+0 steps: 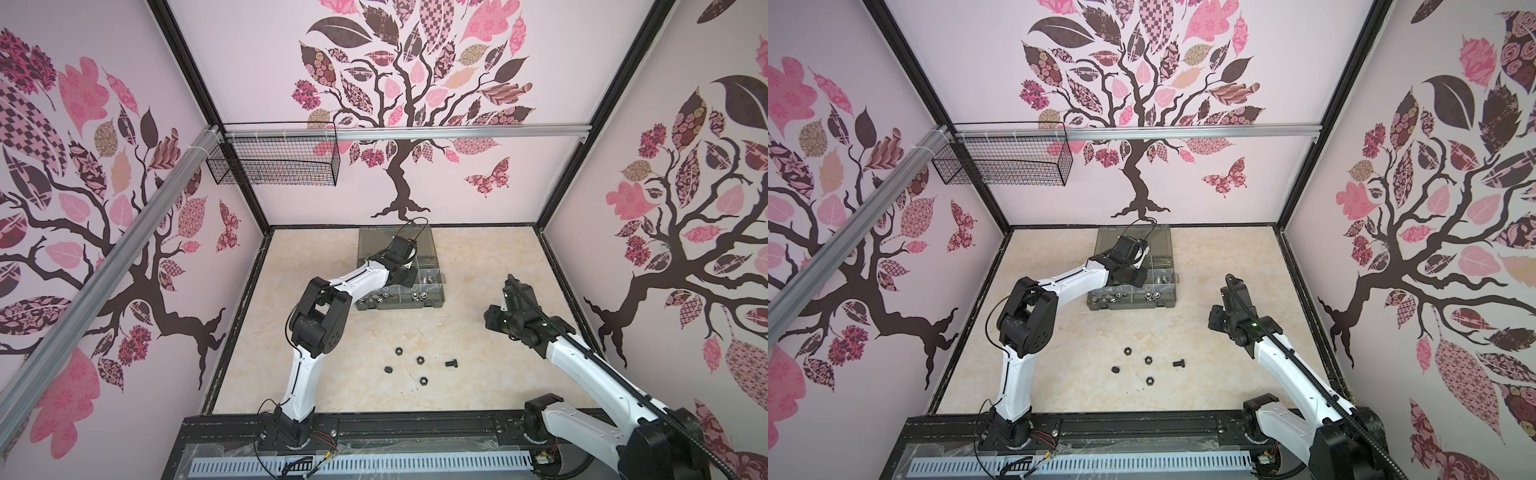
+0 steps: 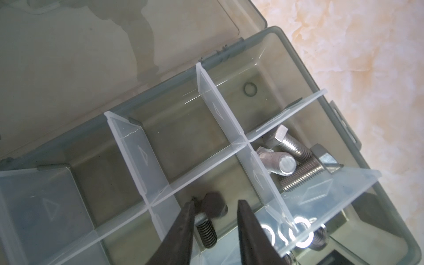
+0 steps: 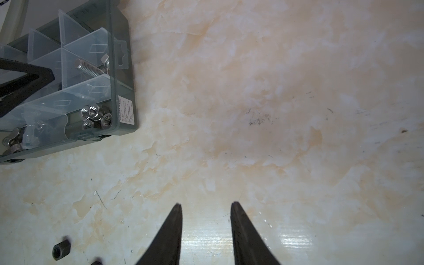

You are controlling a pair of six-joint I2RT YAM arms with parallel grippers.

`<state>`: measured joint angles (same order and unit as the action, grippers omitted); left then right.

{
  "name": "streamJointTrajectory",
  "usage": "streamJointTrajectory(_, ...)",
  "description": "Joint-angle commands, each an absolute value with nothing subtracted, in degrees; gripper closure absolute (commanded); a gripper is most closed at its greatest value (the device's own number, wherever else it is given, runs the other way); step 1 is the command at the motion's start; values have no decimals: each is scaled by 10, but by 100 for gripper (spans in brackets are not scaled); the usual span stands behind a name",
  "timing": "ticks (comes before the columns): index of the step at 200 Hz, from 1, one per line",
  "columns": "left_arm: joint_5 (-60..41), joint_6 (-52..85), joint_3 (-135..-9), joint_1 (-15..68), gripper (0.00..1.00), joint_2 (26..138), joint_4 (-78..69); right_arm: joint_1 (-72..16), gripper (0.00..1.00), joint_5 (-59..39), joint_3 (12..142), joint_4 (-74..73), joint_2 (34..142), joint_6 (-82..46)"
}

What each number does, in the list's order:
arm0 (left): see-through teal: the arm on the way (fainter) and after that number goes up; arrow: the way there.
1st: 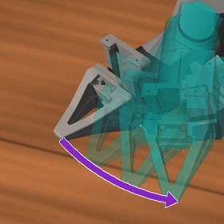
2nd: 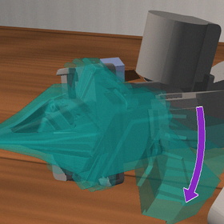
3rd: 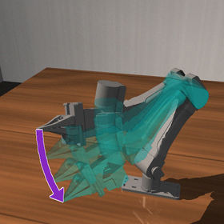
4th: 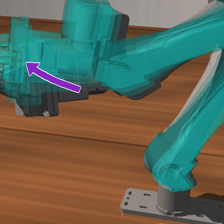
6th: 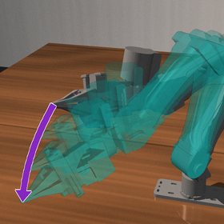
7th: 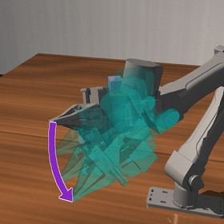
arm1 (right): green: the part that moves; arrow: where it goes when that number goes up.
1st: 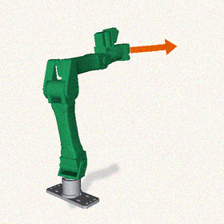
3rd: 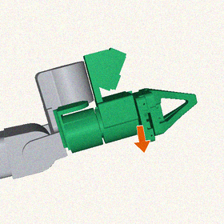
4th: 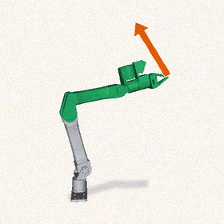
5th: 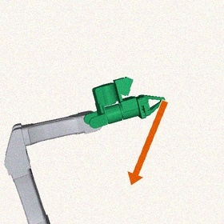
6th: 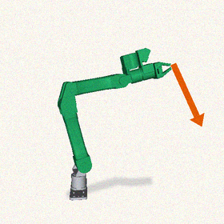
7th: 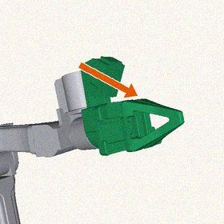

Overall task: Sort the screws and nuts into containers
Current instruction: 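Carry the dark bolt with the left gripper into the dark bolt compartment and release, then withdraw the left gripper from the box while the right gripper reaches toward the dark bolt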

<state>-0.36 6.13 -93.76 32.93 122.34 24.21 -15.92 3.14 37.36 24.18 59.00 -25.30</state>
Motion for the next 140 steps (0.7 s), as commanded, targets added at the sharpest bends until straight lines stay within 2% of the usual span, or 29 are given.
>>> streamJointTrajectory(1,-9,61,-960,329,60,1224,238,-156,62,29,400,245,595,-247)
streamJointTrajectory(32,-15,68,-939,329,60,1190,234,-157,62,26,400,247,593,-245)
streamJointTrajectory(61,-26,83,-882,328,59,1111,225,-157,61,13,397,251,596,-242)
streamJointTrajectory(114,-26,135,-619,328,59,858,188,-160,61,-28,383,264,598,-243)
streamJointTrajectory(140,-13,179,-496,328,59,729,198,-198,61,-24,378,276,602,-252)
